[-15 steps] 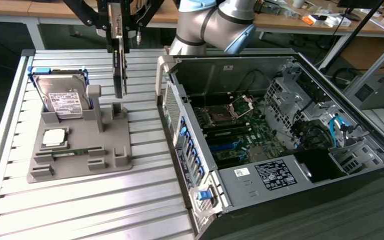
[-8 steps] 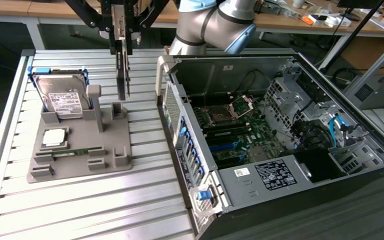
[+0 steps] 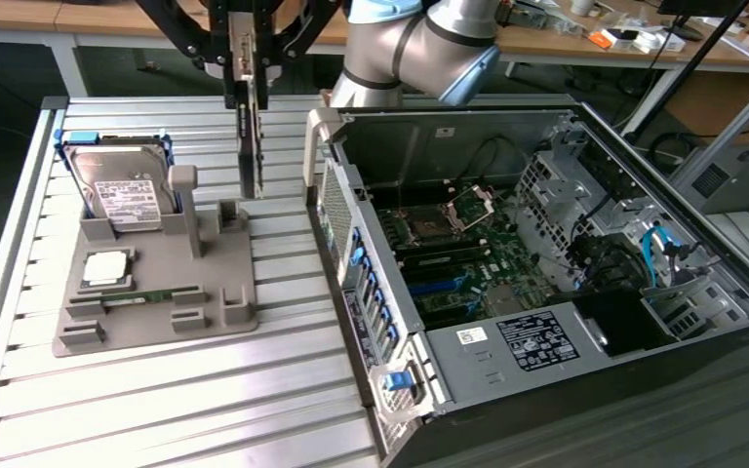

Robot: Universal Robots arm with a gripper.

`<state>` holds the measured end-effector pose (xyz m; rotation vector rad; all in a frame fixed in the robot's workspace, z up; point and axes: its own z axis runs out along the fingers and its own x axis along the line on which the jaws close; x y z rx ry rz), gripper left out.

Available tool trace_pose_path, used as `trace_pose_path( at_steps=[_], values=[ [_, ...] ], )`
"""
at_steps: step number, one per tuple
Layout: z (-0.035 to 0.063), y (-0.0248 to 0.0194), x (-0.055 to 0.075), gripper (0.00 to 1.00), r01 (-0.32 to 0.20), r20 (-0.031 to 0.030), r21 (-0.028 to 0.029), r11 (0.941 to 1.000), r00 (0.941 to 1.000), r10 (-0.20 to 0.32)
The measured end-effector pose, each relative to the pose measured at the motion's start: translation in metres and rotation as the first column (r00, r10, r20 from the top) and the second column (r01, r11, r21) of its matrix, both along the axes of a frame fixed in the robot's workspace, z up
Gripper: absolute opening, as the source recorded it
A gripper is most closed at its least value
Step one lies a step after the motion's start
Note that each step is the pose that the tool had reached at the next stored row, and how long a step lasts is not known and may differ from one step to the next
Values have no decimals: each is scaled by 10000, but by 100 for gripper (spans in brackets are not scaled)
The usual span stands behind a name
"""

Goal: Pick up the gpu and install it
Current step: 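Pick up the gpu and move the gpu toward the slot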

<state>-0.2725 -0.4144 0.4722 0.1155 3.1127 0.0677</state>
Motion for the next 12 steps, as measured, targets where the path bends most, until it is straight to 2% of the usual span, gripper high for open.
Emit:
trace_pose_path(
  at_steps=[12],
  values=[
    [-1,-13,135,27,0,-1,-8,10000,10000,0]
  ],
)
